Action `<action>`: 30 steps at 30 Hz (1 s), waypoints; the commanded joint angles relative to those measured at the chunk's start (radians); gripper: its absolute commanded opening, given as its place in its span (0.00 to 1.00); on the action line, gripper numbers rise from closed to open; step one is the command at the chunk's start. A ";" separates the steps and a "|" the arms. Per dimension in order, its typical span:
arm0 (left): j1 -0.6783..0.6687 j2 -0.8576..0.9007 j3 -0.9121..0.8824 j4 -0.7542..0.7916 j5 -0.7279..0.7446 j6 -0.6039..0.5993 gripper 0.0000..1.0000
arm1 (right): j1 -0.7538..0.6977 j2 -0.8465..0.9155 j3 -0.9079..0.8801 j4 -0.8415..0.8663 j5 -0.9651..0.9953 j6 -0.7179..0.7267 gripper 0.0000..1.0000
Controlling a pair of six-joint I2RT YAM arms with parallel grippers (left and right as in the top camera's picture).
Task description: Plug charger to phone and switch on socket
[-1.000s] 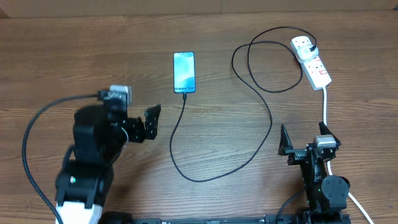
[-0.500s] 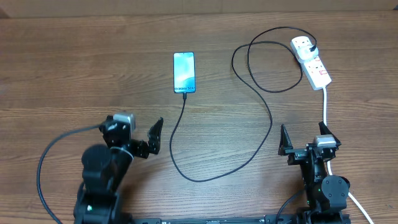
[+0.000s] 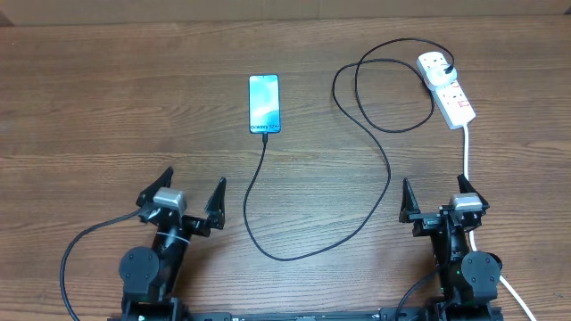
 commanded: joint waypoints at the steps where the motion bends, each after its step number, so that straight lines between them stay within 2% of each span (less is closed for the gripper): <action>1: 0.031 -0.067 -0.036 0.010 0.012 -0.026 1.00 | 0.006 -0.012 -0.011 0.005 -0.001 -0.007 1.00; 15: 0.040 -0.159 -0.040 -0.131 -0.024 -0.014 1.00 | 0.006 -0.012 -0.011 0.006 -0.001 -0.008 1.00; 21: 0.067 -0.267 -0.040 -0.295 -0.027 -0.014 1.00 | 0.006 -0.012 -0.011 0.006 -0.001 -0.007 1.00; 28: 0.097 -0.285 -0.040 -0.298 -0.047 -0.003 1.00 | 0.006 -0.012 -0.011 0.005 -0.001 -0.007 1.00; 30: 0.097 -0.285 -0.040 -0.299 -0.048 0.034 0.99 | 0.006 -0.012 -0.011 0.005 -0.001 -0.007 1.00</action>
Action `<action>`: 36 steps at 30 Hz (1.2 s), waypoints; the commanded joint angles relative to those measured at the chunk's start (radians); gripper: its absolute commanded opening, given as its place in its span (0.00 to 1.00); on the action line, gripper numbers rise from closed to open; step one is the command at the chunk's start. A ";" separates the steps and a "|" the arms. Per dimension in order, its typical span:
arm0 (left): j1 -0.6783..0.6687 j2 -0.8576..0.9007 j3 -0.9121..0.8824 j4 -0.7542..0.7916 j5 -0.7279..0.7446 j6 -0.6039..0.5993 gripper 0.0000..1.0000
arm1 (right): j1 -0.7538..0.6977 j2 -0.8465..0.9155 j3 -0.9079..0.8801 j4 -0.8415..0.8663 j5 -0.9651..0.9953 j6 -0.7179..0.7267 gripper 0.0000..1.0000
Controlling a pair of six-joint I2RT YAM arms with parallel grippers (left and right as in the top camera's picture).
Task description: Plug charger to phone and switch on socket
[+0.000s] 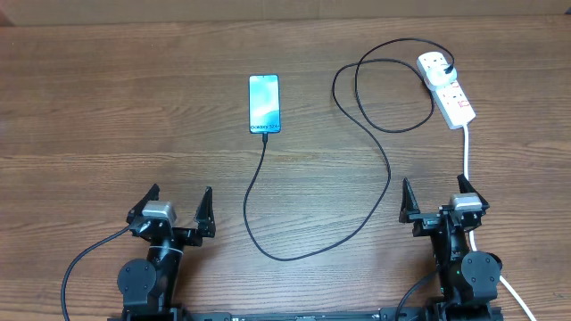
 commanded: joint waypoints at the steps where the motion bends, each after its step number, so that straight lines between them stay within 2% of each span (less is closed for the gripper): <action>1: 0.008 -0.013 -0.004 -0.007 -0.022 0.055 1.00 | 0.006 -0.012 -0.011 0.005 -0.001 -0.005 1.00; 8: 0.008 -0.013 -0.004 -0.009 -0.031 0.072 0.99 | 0.006 -0.012 -0.011 0.005 -0.001 -0.005 1.00; 22: -0.021 -0.013 -0.005 -0.009 -0.328 0.075 1.00 | 0.006 -0.012 -0.011 0.006 -0.001 -0.005 1.00; 32: -0.018 -0.013 -0.004 -0.012 -0.302 0.092 1.00 | 0.006 -0.012 -0.011 0.005 -0.001 -0.005 1.00; 36: -0.018 -0.013 -0.004 -0.013 -0.272 0.152 1.00 | 0.006 -0.012 -0.011 0.005 -0.001 -0.005 1.00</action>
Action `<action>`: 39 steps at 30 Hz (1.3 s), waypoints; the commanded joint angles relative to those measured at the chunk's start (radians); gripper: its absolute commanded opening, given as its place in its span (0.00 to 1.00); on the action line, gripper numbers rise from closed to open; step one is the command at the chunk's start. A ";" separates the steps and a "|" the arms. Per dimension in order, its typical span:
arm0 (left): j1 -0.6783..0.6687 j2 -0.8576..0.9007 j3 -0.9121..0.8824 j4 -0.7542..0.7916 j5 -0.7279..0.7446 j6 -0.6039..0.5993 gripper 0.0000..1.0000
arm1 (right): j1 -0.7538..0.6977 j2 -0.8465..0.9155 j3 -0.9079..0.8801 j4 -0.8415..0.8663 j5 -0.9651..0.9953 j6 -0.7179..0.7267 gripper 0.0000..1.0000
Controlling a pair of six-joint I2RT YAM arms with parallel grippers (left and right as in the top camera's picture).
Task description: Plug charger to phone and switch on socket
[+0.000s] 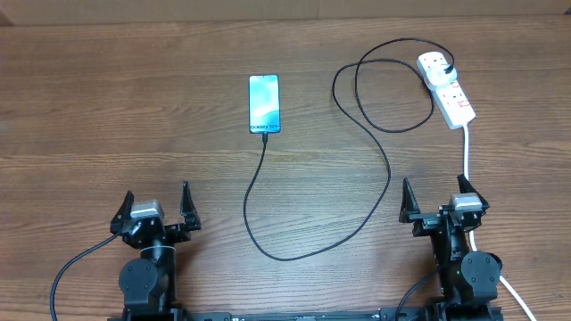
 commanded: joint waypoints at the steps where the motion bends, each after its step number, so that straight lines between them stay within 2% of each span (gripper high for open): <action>1: 0.004 -0.013 -0.004 -0.002 0.010 0.070 1.00 | 0.006 -0.012 -0.011 0.005 -0.001 -0.004 1.00; 39: 0.004 -0.012 -0.004 0.000 0.031 0.069 1.00 | 0.007 -0.012 -0.011 0.005 -0.001 -0.004 1.00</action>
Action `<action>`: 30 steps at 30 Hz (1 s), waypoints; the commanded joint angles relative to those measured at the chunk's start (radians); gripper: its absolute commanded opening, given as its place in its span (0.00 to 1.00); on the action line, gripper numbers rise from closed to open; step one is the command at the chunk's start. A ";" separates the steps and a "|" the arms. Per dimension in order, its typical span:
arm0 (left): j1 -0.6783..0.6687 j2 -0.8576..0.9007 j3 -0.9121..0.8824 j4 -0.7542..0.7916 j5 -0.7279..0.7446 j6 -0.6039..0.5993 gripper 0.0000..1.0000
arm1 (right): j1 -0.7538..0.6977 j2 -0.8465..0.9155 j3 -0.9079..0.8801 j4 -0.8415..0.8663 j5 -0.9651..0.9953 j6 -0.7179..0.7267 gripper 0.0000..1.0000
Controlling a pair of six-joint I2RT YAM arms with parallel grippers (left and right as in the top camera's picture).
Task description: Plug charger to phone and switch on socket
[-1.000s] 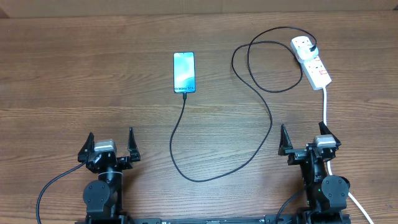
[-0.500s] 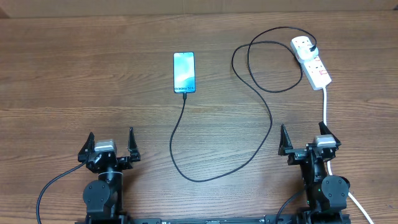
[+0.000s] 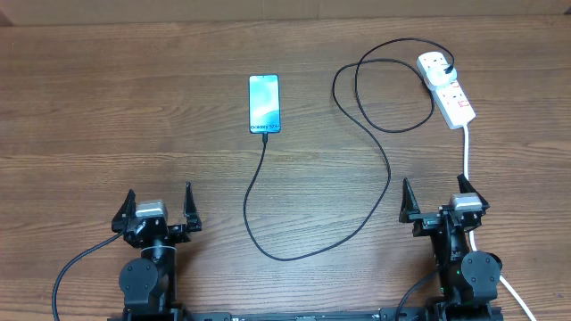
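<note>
A phone (image 3: 264,103) with a lit blue screen lies face up at the upper middle of the table. A black charger cable (image 3: 308,251) is plugged into its near end, loops across the table and ends at a plug in the white power strip (image 3: 449,87) at the upper right. My left gripper (image 3: 158,208) stands open near the front left edge, empty and well short of the phone. At the front right my right gripper (image 3: 439,198) is also open and empty, below the strip.
The strip's white lead (image 3: 467,153) runs down past the right arm to the front edge. A black arm cable (image 3: 76,260) curves off at the front left. The wooden table (image 3: 107,107) stretches bare to the left of the phone.
The left gripper has turned very slightly; nothing else differs. Phone, cable, strip and right arm are where they were.
The left gripper stood open at the front left, nearest the cable's low loop. At each later moment it was further left and nearer the front edge, and it now rests there. The right arm, phone, cable and strip kept their places throughout.
</note>
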 commanded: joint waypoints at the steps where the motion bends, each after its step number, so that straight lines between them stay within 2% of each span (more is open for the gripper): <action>1: 0.004 -0.012 -0.004 0.000 0.011 0.023 1.00 | 0.006 -0.012 -0.011 0.005 -0.001 -0.005 1.00; 4: 0.004 -0.012 -0.004 0.000 0.011 0.022 1.00 | 0.006 -0.012 -0.011 0.005 -0.002 -0.004 1.00; 12: 0.004 -0.012 -0.004 0.000 0.011 0.023 1.00 | 0.006 -0.012 -0.011 0.005 -0.014 0.200 1.00; 30: 0.004 -0.012 -0.004 0.000 0.012 0.023 1.00 | 0.008 -0.012 -0.011 0.005 -0.016 0.198 1.00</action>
